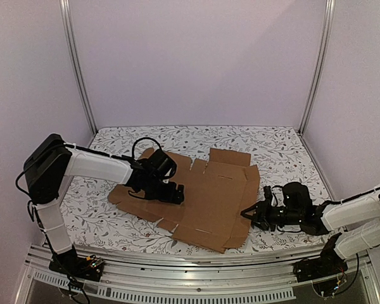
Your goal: Fold the paper box
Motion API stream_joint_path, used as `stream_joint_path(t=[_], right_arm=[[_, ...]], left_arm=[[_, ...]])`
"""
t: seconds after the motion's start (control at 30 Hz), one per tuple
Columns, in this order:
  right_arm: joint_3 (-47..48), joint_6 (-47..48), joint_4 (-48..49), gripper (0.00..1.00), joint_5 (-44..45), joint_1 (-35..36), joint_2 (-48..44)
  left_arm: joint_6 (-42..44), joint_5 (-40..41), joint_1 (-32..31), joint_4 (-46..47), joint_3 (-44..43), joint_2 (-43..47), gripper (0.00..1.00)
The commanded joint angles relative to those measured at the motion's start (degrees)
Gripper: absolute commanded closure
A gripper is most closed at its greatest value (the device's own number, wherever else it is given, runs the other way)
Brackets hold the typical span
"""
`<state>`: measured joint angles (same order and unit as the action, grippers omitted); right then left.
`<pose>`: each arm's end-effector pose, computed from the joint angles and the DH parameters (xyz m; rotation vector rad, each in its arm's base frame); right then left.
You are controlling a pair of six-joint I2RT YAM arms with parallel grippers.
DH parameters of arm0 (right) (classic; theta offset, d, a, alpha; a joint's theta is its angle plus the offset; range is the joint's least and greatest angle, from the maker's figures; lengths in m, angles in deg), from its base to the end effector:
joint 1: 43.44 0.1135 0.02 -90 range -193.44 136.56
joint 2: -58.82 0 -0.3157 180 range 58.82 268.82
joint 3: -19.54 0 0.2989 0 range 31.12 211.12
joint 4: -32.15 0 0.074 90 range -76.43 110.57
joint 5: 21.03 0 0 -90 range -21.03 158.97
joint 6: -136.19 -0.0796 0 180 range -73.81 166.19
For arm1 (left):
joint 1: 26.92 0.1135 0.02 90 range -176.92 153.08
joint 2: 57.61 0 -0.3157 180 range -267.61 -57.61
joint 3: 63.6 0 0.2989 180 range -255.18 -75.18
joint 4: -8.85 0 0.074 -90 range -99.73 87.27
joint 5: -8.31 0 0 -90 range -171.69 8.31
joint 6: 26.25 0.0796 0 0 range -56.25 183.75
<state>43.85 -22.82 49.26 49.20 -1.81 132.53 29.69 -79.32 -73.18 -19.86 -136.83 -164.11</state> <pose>0.1704 0.1874 0.1100 0.3560 2.4691 1.3714 0.3008 -0.3096 0.1167 0.2745 2.7008 -0.3939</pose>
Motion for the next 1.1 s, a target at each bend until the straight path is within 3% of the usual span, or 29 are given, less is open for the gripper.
stream_joint_path(t=[0.0,0.2,0.8,0.9,1.07], right_arm=[[0.3,3.7,-11.9,0.64,3.8,0.3,-6.2],[1.5,4.9,-14.5,0.65,4.4,0.3,-9.6],[3.7,3.4,-5.2,0.67,4.1,2.2,1.0],[3.8,3.4,-5.0,0.72,4.2,2.3,1.5],[3.9,3.2,-4.9,0.9,4.3,2.5,0.9]], left_arm=[[-0.3,-1.1,-1.2,-0.3,2.0,-0.3,0.02],[-0.4,-1.6,-1.2,0.2,2.0,-0.6,0.02],[-0.4,-1.3,-1.2,0.8,3.6,1.2,0.02],[-0.4,-1.2,-1.3,0.8,3.7,1.4,0.02],[-0.3,-1.1,-1.2,0.7,3.8,1.5,0.02]])
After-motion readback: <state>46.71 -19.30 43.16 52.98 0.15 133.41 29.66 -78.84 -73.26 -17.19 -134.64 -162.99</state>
